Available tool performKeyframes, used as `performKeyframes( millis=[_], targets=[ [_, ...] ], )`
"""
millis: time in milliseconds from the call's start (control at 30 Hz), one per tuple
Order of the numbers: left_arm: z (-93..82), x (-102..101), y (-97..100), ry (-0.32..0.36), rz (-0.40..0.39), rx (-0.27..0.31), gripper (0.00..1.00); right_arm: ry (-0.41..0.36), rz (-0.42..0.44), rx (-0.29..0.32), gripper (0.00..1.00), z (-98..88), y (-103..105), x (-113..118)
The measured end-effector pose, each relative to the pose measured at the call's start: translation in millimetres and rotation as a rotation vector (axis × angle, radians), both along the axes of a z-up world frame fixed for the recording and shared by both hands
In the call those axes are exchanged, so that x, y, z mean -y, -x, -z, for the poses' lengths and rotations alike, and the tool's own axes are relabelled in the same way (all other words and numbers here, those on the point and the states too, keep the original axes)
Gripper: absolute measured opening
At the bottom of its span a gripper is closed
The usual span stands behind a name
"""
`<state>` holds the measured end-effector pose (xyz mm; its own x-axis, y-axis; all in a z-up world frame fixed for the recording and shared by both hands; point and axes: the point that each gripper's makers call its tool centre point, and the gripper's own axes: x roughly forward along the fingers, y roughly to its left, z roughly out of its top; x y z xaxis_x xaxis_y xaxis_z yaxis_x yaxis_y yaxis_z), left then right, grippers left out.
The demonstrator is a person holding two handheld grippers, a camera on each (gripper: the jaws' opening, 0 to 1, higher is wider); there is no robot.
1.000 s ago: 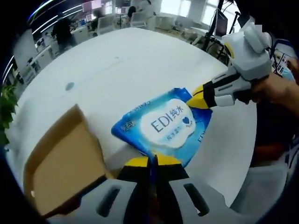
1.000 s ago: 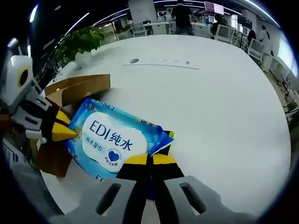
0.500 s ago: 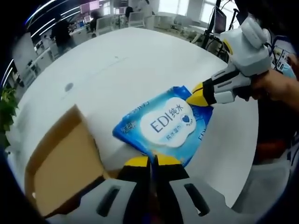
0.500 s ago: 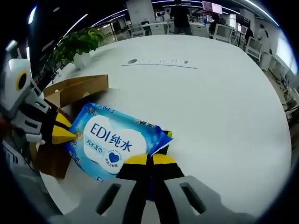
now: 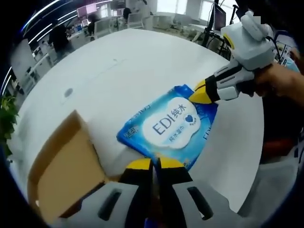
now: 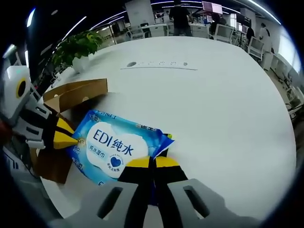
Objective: Operate the shoe box by opening the lid, removing the specified soft item, and placing it in the target area until the item is outside and the box remains undamaged.
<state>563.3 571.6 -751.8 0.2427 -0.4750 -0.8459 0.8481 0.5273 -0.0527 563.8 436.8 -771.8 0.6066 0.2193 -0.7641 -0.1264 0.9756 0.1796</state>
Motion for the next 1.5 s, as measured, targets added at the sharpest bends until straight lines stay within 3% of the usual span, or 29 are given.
performKeyframes(
  millis=[267,400,833,1067,1500],
  targets=[
    [-7.9,-4.4,2.0,-0.002,0.033,0.027,0.02,0.002,0.009,0.021,0.02,-2.1,0.8,1.5],
    [-14.1,-1.3,7.0,0.038,0.024,-0.012,0.03,0.017,-0.018,0.048,0.06,-5.6,1.0,1.6],
    [-28.4,-7.7,16.5,0.078,0.034,-0.01,0.15,0.063,-0.082,0.101,0.2,-28.6,10.1,-2.3],
    [-38.9,-12.4,24.6,0.132,0.045,-0.043,0.2,0.074,-0.145,0.127,0.21,-47.5,13.5,-13.7],
    [-55.5,-42.1,24.4,0.162,0.067,-0.013,0.23,0.074,-0.273,0.169,0.26,-79.5,18.2,-48.0]
  ],
)
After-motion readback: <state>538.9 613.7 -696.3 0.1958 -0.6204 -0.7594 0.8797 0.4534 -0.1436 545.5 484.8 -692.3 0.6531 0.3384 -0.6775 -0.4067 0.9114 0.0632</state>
